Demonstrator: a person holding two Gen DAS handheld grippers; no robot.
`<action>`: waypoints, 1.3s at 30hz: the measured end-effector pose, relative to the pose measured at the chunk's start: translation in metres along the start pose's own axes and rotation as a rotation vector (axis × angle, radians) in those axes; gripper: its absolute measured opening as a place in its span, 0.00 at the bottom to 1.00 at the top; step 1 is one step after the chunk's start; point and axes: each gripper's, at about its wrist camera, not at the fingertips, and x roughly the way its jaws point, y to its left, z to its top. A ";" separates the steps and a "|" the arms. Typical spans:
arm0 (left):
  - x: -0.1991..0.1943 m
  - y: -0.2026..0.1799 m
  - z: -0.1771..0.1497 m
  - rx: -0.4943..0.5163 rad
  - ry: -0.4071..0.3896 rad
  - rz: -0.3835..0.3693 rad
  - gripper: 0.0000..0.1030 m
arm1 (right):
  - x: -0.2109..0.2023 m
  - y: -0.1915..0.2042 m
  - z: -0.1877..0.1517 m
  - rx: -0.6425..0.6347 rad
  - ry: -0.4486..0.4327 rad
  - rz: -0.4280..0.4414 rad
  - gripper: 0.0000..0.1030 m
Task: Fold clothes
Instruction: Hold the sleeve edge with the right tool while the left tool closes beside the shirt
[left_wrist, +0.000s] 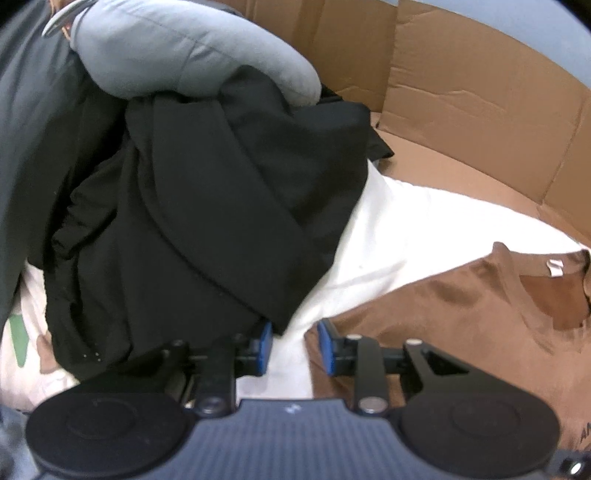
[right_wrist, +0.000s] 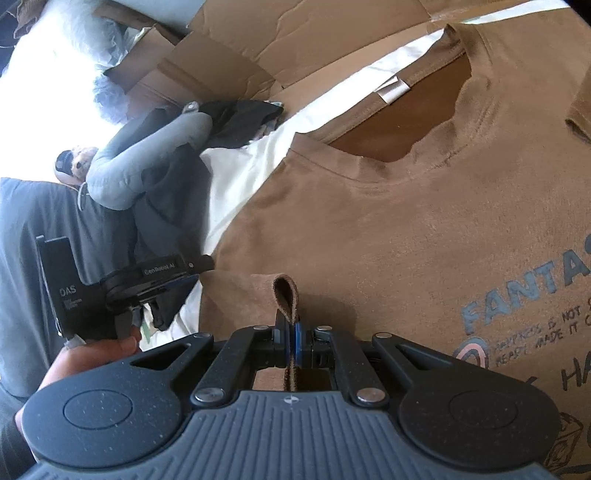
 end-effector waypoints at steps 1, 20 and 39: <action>0.000 0.000 0.001 -0.009 0.002 -0.001 0.30 | 0.002 -0.001 -0.001 0.002 0.008 -0.006 0.00; -0.031 0.010 -0.009 -0.033 -0.042 -0.147 0.00 | 0.012 -0.019 0.012 0.055 -0.002 -0.048 0.05; 0.020 0.002 -0.002 0.003 -0.003 -0.116 0.03 | 0.005 -0.014 0.020 -0.009 -0.064 -0.059 0.01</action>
